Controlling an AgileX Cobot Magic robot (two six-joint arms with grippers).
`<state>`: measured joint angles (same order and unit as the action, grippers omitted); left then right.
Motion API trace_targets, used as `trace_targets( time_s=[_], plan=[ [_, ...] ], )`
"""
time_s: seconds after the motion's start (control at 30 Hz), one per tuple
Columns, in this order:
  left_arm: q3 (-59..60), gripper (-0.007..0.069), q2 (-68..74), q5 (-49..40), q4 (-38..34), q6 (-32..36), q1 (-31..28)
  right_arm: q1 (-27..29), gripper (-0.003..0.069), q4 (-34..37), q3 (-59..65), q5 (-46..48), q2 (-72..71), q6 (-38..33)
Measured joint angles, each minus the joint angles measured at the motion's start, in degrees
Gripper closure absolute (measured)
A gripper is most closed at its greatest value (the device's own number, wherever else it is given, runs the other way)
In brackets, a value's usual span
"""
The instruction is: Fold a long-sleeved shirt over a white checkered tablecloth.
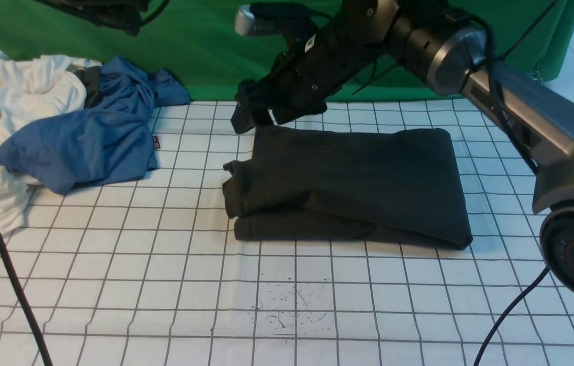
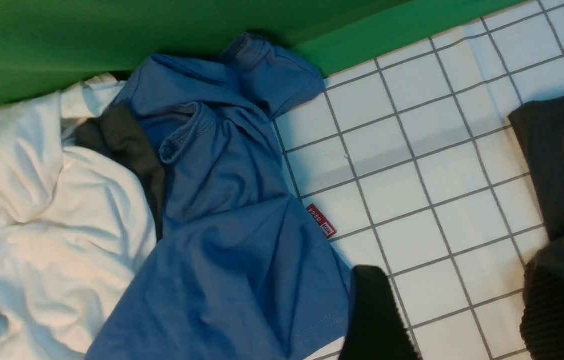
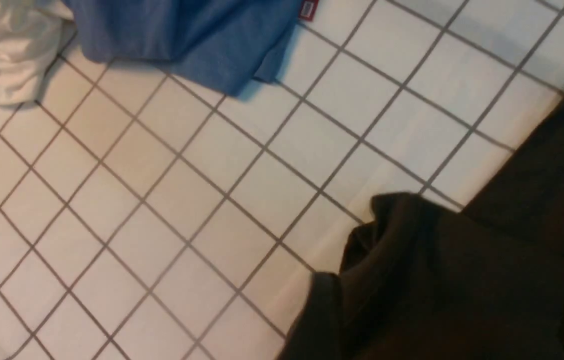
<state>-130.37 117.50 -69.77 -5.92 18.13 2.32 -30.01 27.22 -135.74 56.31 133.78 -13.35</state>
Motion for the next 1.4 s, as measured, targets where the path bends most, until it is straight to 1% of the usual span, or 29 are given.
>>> trace_targets(
  time_s=[0.03, 0.1, 0.17, 0.2, 0.23, 0.3, 0.37, 0.4, 0.47, 0.53, 0.57, 0.6, 0.73, 0.83, 1.07, 1.17, 1.23, 1.4],
  plan=[
    [0.0, 0.0274, 0.0, 0.0, -0.88, 0.0, 0.0, 1.14, -0.0007, -0.96, -2.05, 1.92, -0.38, -0.6],
    [0.0, 0.0276, 0.11, 0.0, -3.52, 0.14, 0.0, 3.46, 0.0036, -3.1, -4.88, 4.7, -1.03, -1.18],
    [0.0, 0.0285, 0.65, 0.0, -6.92, 0.9, 0.0, 5.48, 0.0144, -4.2, -5.88, 6.88, -1.56, -1.75],
    [0.0, 0.0298, 1.25, 0.05, -8.73, 1.71, 0.06, 6.64, 0.0242, -4.77, -6.01, 8.58, -1.67, -2.11],
    [0.0, 0.031, 1.72, 0.05, -10.1, 2.06, 0.25, 7.24, 0.0313, -5.09, -6.01, 9.82, -1.67, -2.76],
    [0.0, 0.0346, 3.04, 0.05, -10.99, 2.98, 0.82, 7.93, 0.0491, -5.57, -5.62, 11.66, -1.21, -3.25],
    [0.0, 0.0389, 4.42, -0.01, -10.99, 3.27, 1.48, 7.94, 0.0585, -5.57, -4.13, 12.29, -0.8, -3.57],
    [0.0, 0.0419, 5.03, -0.08, -10.83, 3.4, 1.86, 7.57, 0.062, -5.51, -2.44, 12.62, -0.53, -3.84],
    [0.0, 0.0459, 5.82, -0.12, -10.76, 3.45, 2.21, 6.84, 0.0641, -5.57, 0.44, 12.76, -0.21, -4.49],
    [0.0, 0.0494, 6.1, -0.12, -10.62, 3.9, 2.28, 5.44, 0.0645, -5.57, 3.71, 12.97, 0.25, -5.13],
    [0.0, 0.0524, 6.16, -0.06, -10.4, 4.32, 2.22, 3.82, 0.0645, -5.52, 7.11, 12.97, 0.77, -5.7],
    [0.0, 0.0531, 6.16, 0.0, -10.41, 4.37, 2.14, 3.61, 0.0645, -5.52, 7.92, 12.91, 0.83, -5.75],
    [0.0, 0.0571, 6.16, 0.36, -8.79, 4.52, 2.03, -0.72, 0.0645, -5.52, 13.94, 11.24, 1.84, -7.57],
    [0.0, 0.0577, 5.95, 0.36, -7.48, 4.52, 1.97, -1.83, 0.0645, -5.32, 14.01, 11.1, 1.63, -7.89],
    [0.0, 0.0578, 1.15, 0.3, -4.98, 4.43, 1.74, 0.54, 0.0643, -5.32, 4.54, 12.79, -1.95, -7.59],
    [0.0, 0.0578, -4.86, 0.18, -2.37, 2.97, 1.74, 3.11, 0.0643, -5.32, -1.21, 12.75, -7.98, -7.52],
    [0.54, 0.0578, -9.19, 0.18, -0.99, 1.54, 1.74, 4.68, 0.0641, -5.38, -2.54, 12.75, -12.77, -7.52],
    [7.05, 0.0578, -23.49, 0.24, 1.21, -1.36, 1.69, 7.54, 0.0636, -6.15, -0.9, 12.8, -25.94, -9.04]
  ],
)
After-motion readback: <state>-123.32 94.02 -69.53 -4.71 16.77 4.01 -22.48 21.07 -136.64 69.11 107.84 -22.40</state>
